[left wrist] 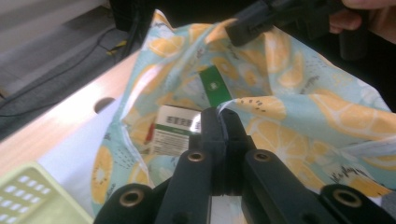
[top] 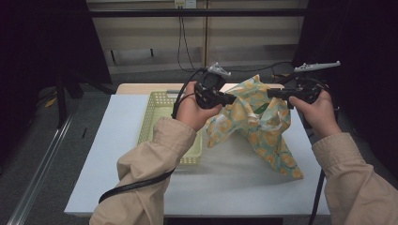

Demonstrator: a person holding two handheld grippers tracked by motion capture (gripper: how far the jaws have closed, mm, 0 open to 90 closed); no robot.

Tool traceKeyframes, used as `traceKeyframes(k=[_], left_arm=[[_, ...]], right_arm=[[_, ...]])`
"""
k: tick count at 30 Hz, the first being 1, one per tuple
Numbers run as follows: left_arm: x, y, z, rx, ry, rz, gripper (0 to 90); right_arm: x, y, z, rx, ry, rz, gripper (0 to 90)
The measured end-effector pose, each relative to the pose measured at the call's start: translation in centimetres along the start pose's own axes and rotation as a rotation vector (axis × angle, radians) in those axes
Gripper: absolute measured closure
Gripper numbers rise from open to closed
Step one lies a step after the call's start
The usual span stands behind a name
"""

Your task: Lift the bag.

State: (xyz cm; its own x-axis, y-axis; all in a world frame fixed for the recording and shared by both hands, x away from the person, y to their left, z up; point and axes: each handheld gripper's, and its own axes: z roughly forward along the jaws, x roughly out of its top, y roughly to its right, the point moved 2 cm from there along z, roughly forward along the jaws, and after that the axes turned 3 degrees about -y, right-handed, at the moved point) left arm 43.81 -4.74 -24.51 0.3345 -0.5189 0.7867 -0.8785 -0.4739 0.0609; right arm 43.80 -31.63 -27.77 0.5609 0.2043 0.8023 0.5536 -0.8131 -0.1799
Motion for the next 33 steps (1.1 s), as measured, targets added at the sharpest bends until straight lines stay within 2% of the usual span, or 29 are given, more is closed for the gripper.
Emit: traceKeyframes(k=[9,16,19,24,33], left_arm=[[2.2,-1.6,-1.2,0.033,0.032,-0.006,90.0],[3.4,-2.9,-2.9,0.057,0.076,-0.021,90.0],[2.8,-3.3,-2.7,0.054,0.057,-0.026,90.0],[1.4,-4.0,-2.5,0.038,0.039,-0.064,90.0],[-0.7,-4.5,-3.2,0.035,0.016,-0.092,90.0]], right_arm=[[2.4,-0.1,-0.7,-0.028,0.054,-0.003,90.0],[4.4,-1.2,-1.2,-0.019,0.091,-0.021,90.0],[4.3,-1.5,-1.0,-0.005,0.088,-0.021,90.0],[3.5,-1.8,0.1,0.015,0.069,-0.012,90.0],[3.4,-2.8,1.9,0.052,0.049,-0.025,90.0]])
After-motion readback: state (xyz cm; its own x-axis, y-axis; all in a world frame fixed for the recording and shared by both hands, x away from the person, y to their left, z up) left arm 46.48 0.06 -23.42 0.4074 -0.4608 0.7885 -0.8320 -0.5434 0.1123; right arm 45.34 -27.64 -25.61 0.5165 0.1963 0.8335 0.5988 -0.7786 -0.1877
